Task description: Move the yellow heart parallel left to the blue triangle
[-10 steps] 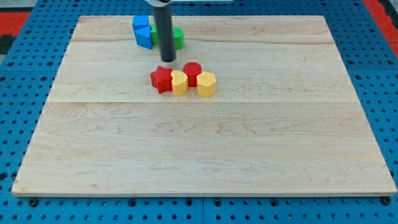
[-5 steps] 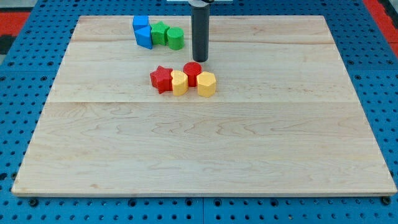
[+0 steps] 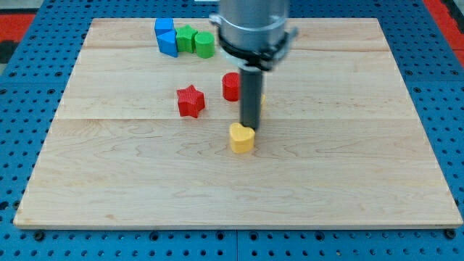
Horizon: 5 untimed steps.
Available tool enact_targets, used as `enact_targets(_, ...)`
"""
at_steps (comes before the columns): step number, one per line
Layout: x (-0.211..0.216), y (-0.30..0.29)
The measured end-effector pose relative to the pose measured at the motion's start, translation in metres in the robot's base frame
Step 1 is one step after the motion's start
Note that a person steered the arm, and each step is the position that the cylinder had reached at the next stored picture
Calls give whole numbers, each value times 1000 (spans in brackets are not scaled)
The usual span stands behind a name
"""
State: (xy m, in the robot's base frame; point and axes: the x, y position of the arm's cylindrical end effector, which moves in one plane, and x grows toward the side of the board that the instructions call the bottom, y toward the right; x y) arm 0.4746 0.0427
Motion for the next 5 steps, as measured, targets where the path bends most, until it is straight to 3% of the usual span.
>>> enact_targets(1, 24, 47)
enact_targets(3, 29, -45)
enact_targets(5, 15, 5)
